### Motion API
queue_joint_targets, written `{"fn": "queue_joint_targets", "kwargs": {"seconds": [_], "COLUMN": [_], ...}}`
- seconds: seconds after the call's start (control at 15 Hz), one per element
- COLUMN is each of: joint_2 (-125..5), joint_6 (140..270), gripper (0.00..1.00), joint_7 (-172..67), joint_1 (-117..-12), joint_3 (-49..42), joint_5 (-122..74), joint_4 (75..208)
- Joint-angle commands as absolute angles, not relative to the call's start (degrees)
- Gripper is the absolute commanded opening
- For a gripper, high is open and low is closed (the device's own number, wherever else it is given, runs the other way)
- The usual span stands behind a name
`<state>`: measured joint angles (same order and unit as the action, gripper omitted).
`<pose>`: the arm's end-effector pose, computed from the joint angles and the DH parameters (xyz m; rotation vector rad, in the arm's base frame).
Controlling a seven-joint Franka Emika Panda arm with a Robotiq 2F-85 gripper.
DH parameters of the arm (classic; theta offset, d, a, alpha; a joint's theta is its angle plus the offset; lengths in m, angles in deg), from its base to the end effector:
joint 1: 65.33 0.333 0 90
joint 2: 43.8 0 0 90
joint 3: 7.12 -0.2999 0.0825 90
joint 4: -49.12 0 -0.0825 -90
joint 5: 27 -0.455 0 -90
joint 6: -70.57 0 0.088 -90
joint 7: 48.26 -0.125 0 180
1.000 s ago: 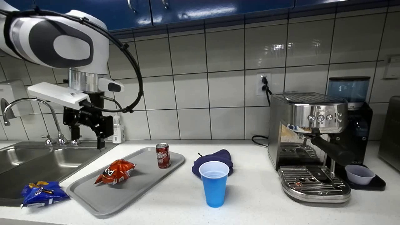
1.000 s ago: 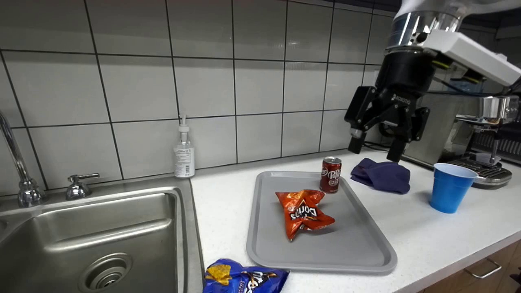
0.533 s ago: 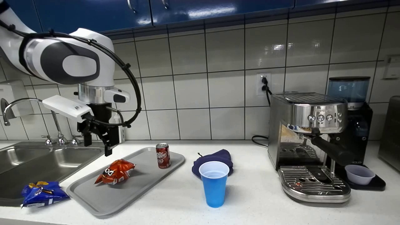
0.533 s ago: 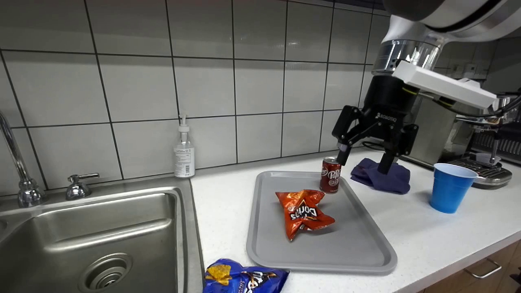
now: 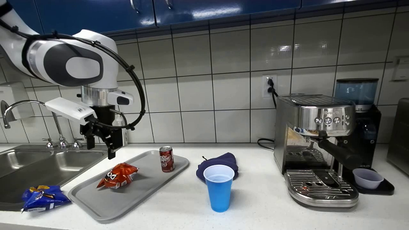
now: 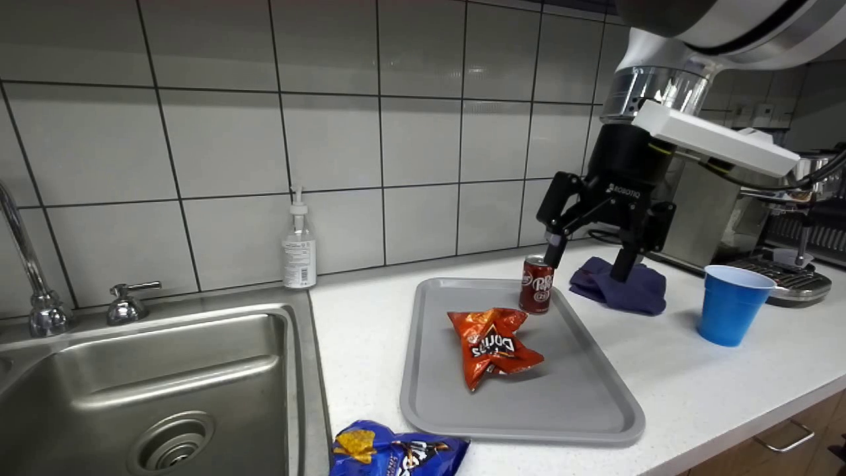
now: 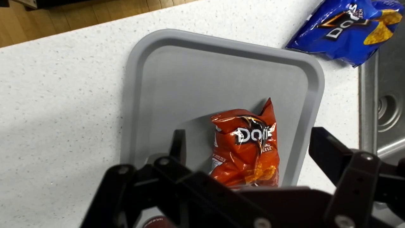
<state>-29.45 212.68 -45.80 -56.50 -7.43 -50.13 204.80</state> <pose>0.4384 0.0732 0.2169 -2.8886 0.1681 0.0012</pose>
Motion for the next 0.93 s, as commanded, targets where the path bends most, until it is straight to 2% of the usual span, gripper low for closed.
{"fn": "queue_joint_targets", "kwargs": {"seconds": [0.0, 0.87], "joint_2": [-30.41, -46.69], "joint_6": [213.48, 221.54], "gripper": [1.0, 1.0], "joint_7": [-46.26, -46.6], "joint_1": [-56.93, -56.74], "joint_3": [-8.21, -10.2], "joint_5": [-50.0, -52.04], "joint_4": [204.52, 195.95]}}
